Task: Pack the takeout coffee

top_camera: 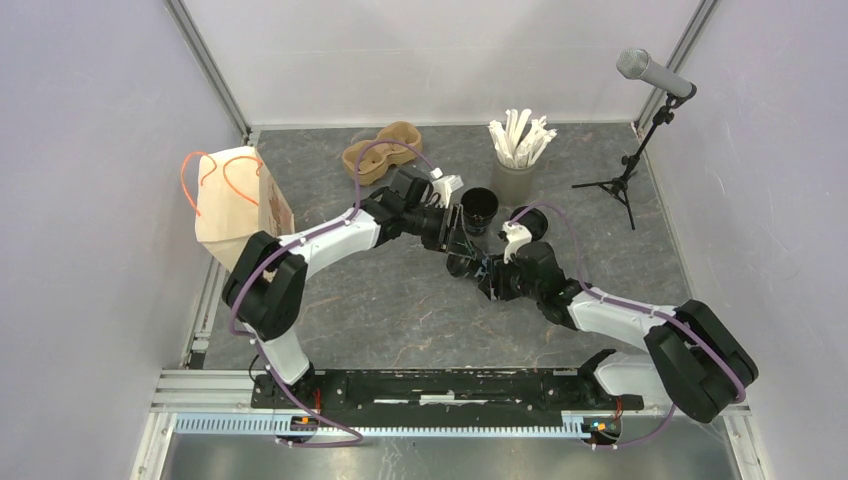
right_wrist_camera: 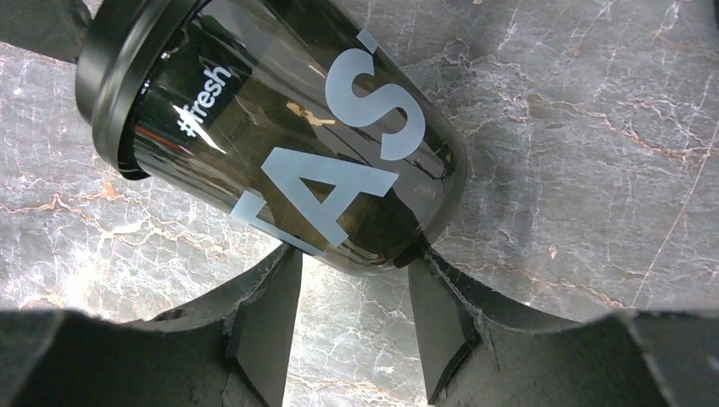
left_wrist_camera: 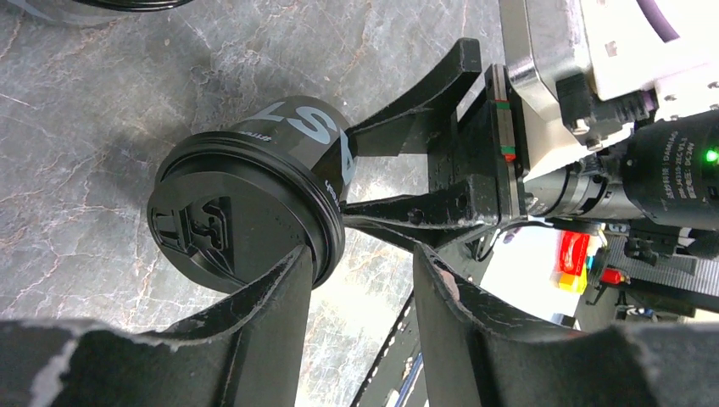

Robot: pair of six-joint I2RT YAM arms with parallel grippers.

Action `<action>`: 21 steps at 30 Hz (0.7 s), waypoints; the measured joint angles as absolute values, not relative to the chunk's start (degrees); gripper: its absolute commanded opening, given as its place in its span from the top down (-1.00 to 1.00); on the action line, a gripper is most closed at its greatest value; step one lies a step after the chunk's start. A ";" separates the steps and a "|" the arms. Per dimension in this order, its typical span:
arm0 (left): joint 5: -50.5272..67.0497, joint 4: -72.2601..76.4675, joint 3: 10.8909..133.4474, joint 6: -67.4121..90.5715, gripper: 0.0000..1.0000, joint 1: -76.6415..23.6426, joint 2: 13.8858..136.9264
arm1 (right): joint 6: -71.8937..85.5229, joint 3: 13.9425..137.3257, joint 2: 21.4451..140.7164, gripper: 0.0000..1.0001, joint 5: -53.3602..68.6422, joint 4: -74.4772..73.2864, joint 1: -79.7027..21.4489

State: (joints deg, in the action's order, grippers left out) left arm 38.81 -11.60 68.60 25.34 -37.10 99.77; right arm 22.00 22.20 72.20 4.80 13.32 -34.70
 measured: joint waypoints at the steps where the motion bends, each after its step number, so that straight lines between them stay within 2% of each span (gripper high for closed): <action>1: 38.13 -11.46 68.60 25.47 -0.12 -37.30 99.77 | 21.98 22.20 72.05 -0.17 4.84 12.80 -34.68; 10: 35.62 -8.82 68.60 28.23 -0.11 -38.02 96.57 | 22.11 22.35 63.20 -0.19 2.72 9.67 -34.59; 12: 34.94 -8.32 68.60 28.80 -0.21 -38.02 95.83 | 22.15 23.09 63.42 -0.23 2.26 7.60 -34.61; 16: 27.57 -11.14 68.10 29.23 -0.25 -37.74 92.31 | 23.75 23.29 61.69 -0.38 -1.21 4.16 -35.70; 21: 13.41 -17.15 65.06 29.30 -0.30 -36.75 78.94 | 27.75 28.62 61.45 -0.49 -11.33 -0.54 -42.54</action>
State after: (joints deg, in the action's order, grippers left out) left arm 13.41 -17.15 65.06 29.30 -36.75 78.94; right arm 27.75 28.62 61.45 -11.33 -0.54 -42.54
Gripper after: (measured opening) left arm 0.628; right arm 0.732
